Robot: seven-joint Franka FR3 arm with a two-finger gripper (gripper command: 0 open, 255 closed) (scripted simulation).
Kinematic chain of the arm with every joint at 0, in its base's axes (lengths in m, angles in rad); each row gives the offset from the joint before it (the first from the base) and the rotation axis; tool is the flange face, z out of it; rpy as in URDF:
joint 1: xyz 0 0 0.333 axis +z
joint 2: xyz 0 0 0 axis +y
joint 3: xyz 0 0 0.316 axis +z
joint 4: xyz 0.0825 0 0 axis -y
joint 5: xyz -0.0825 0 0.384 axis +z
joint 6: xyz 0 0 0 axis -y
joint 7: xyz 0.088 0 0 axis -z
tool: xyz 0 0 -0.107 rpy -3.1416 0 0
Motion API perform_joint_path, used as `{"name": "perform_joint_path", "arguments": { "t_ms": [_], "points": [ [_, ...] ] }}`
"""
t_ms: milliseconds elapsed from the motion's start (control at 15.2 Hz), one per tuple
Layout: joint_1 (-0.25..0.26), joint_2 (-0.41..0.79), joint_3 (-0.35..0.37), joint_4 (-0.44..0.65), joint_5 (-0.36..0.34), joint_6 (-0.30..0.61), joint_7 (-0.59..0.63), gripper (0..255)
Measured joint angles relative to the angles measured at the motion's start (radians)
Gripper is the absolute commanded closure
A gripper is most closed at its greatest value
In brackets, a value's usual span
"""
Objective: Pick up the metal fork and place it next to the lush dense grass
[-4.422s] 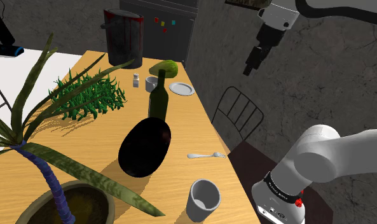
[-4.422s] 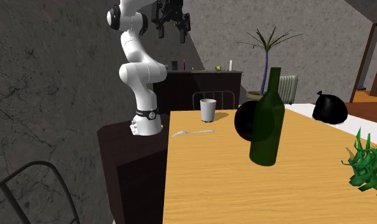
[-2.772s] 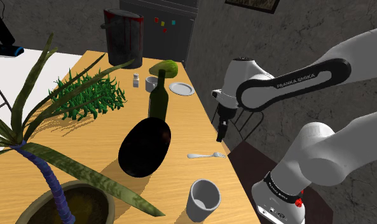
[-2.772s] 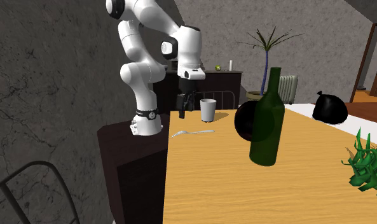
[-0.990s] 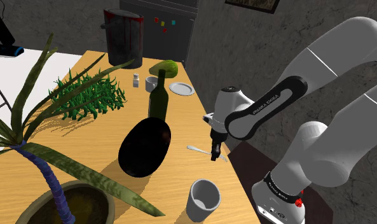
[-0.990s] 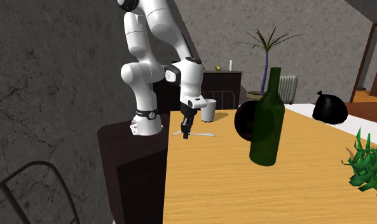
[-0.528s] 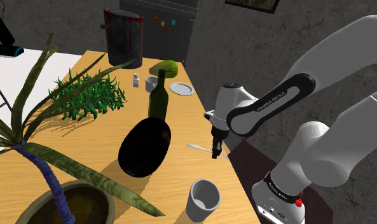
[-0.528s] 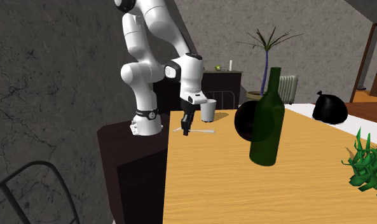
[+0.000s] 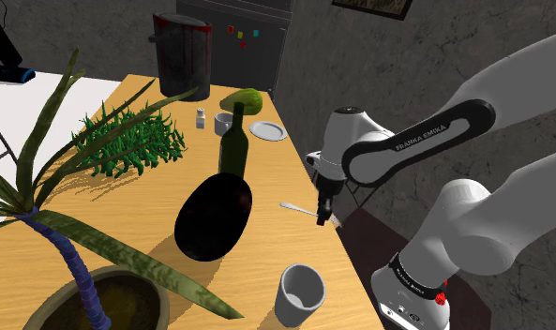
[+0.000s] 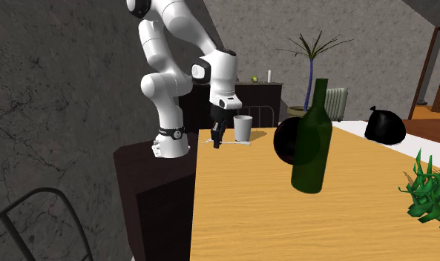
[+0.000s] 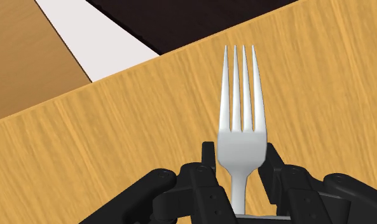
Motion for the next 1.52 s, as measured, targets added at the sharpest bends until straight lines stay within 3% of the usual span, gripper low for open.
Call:
{"name": "perform_joint_path", "arguments": {
  "t_ms": [1518],
  "points": [
    [-0.007, -0.261, 0.012, 0.168, -0.011, -0.43, 0.024, 255]
  ]
}}
